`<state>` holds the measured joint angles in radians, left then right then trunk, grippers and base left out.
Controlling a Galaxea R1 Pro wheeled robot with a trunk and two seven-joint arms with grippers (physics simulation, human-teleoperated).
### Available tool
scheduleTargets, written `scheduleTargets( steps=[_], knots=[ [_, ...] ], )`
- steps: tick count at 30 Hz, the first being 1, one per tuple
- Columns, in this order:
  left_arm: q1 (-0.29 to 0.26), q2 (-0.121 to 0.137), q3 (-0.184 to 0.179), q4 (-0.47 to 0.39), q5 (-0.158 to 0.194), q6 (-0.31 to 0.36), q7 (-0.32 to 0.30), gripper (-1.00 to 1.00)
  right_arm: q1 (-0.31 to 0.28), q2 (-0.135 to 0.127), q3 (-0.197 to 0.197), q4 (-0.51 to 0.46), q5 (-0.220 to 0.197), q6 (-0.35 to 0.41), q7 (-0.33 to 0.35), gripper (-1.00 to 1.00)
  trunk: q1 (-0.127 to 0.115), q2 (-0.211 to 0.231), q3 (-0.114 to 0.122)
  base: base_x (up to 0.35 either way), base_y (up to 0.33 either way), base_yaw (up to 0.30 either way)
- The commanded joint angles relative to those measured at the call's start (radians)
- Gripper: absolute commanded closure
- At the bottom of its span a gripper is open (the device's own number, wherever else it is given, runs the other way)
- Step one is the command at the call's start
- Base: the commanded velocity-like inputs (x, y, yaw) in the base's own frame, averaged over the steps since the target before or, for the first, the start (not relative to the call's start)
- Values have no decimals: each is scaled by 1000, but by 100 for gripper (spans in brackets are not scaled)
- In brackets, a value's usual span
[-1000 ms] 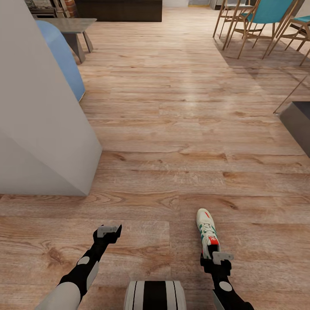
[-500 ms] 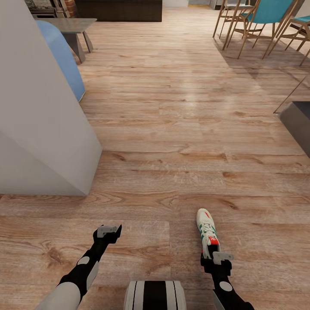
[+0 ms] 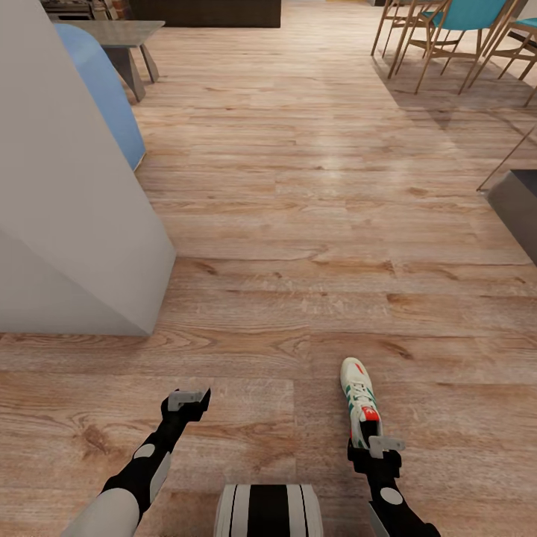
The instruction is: Pick up the two gym shoes and the two sandals from the corridor floor and place them onto the hallstand (shoe rack) in the corridor, making sure they are on the rack and not on the floor. Arrange them so the two gym shoes are next to each other and the two sandals are next to each other.
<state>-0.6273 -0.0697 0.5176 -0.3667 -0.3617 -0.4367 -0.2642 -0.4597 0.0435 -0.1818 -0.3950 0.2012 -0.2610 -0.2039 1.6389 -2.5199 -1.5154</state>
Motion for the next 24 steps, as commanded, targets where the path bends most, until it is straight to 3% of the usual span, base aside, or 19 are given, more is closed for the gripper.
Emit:
scheduleTargets(
  steps=[1, 4, 14, 24],
  knots=[
    [0, -1, 9, -1, -5, -2, -7, -100, -1, 1, -7, 1, 10, -3, -2, -100, 0, 0, -1, 0, 0, 0],
    [0, -1, 9, -2, -5, -2, -7, -100, -1, 1, -7, 1, 10, -3, -2, -100, 0, 0, -1, 0, 0, 0],
    [0, -1, 9, -3, -5, -3, -7, -100, -1, 1, -7, 1, 10, -3, -2, -100, 4, -3, -39, 0, 0, 0],
    [0, -1, 9, -3, -5, -3, -7, -100, -1, 1, -7, 1, 10, -3, -2, -100, 4, -3, -39, 0, 0, 0]
  ],
)
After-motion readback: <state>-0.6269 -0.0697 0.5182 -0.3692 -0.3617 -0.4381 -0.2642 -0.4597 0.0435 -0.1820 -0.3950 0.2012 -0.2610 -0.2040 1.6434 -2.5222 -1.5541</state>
